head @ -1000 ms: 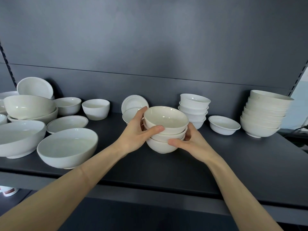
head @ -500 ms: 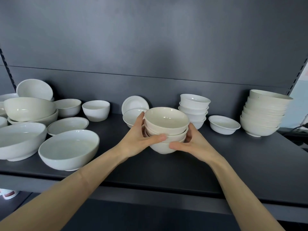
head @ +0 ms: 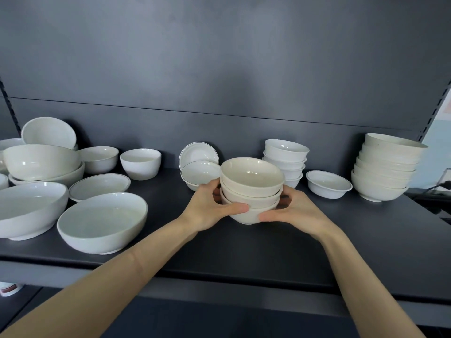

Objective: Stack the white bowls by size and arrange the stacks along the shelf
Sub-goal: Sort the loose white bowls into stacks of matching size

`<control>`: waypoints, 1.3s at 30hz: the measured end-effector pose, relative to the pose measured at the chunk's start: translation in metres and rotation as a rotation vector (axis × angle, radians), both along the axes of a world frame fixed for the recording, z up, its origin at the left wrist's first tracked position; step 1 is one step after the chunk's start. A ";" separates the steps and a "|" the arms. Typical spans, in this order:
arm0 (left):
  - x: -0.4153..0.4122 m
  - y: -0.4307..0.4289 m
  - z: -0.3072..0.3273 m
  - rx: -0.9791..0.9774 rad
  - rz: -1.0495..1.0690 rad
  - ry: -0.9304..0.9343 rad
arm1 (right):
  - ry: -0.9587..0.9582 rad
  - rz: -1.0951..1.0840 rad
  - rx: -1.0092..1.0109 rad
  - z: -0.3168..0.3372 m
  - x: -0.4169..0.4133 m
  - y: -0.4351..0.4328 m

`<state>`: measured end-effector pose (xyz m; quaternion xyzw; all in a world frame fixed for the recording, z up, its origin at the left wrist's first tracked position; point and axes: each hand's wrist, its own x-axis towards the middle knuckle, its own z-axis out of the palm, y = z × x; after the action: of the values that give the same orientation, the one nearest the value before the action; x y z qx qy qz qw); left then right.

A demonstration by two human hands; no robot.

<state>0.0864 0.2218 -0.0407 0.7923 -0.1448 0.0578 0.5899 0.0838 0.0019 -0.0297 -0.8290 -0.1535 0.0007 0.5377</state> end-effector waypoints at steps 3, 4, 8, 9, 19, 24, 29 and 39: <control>0.007 -0.007 0.000 0.020 0.063 0.016 | -0.014 -0.052 -0.028 0.001 0.006 -0.004; 0.010 -0.008 -0.001 0.021 0.093 0.020 | -0.017 -0.071 -0.032 0.000 0.009 -0.004; 0.019 -0.014 -0.003 0.019 0.169 0.045 | -0.017 -0.155 -0.027 -0.001 0.019 -0.004; 0.022 -0.014 -0.004 0.016 0.160 0.049 | -0.019 -0.173 -0.031 -0.001 0.022 -0.004; 0.038 -0.019 -0.007 0.049 0.211 0.024 | -0.040 -0.215 0.000 -0.007 0.037 -0.007; 0.038 -0.018 -0.007 0.009 0.223 0.029 | -0.055 -0.228 0.035 -0.008 0.038 -0.004; 0.034 -0.018 -0.007 0.005 0.208 0.024 | -0.065 -0.207 0.031 -0.010 0.036 -0.005; 0.016 -0.011 0.002 0.151 0.196 0.015 | -0.094 -0.245 0.043 -0.005 0.014 -0.011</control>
<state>0.1027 0.2103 -0.0389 0.8453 -0.0665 0.0982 0.5210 0.0982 -0.0091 -0.0343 -0.8290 -0.0764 -0.1071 0.5436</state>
